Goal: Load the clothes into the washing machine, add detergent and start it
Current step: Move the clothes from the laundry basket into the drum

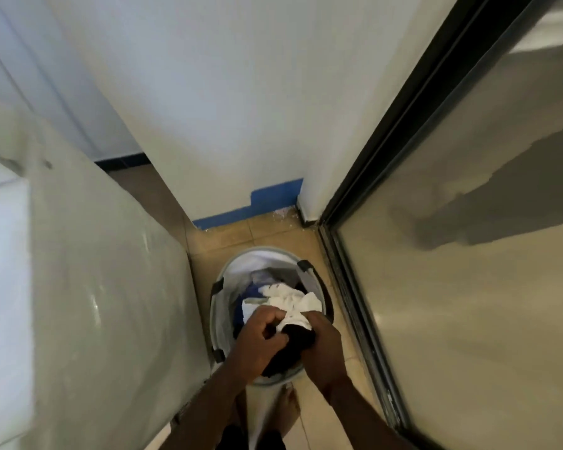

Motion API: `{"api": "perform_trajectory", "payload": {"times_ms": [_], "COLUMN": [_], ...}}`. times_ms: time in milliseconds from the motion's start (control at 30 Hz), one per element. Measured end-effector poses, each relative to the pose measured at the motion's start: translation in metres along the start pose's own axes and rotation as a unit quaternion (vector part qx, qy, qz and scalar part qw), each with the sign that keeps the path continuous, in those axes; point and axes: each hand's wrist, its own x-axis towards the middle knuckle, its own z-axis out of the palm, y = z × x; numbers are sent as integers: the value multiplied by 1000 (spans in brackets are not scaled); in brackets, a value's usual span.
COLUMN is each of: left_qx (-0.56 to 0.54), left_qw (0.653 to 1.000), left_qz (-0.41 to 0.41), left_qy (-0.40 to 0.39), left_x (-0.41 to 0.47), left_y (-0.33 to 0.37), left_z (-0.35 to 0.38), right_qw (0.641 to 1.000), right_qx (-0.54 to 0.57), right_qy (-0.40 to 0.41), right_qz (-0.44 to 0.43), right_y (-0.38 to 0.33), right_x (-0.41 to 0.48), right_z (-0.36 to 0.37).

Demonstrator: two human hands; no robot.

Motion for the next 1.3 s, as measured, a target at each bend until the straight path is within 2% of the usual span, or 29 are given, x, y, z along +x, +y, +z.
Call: {"api": "perform_trajectory", "payload": {"times_ms": [67,167,267,367,500,567,633,700,767,867,967,1067,1167,1233,1300], "left_qx": [51,162,203,195,200,222,188,195,199,212,254,282,322,341,347], "left_qw": [997,974,959,965,929,903,895,867,840,802,743,678,616,599,608], "left_qz": [50,133,174,174,291,338,374,422,459,495,530,571,591,583,562], "left_qy": [-39,-83,-91,-20,111,144,155,182,212,259,321,367,409,430,440], "left_x": [-20,-41,-65,-95,-137,-161,-190,-221,-252,-298,-347,-398,-439,-460,-473], "left_y": [40,82,131,193,258,288,322,354,381,421,457,485,507,512,505], "left_z": [-19,-45,-59,-69,-100,-118,-135,-150,-165,-190,-223,-258,-296,-322,-350], "right_qw": [1000,996,986,970,940,935,944,949,938,917,880,854,830,816,811], "right_qx": [4,-20,-7,-3,6,2,-1,19,42,124,203,272,337,364,374], "right_qy": [-15,-50,-49,-47,-25,-49,-100,-162,-193,-156,-126,-102,-116,-128,-135], "right_qz": [-19,-73,-157,-238,-341,-350,-313,-270,-285,-345,-411,-431,-430,-430,-429], "right_y": [-45,-118,-198,-263,-332,-356,-374,-389,-410,-458,-524,-598,-659,-689,-706], "right_x": [-8,-25,-51,-69,-81,-85,-88,-94,-99,-111,-124,-145,-170,-184,-193], "right_z": [-27,-66,-100,-125,-147,-159,-169,-170,-159,-136,-114,-90,-64,-42,-16]}}
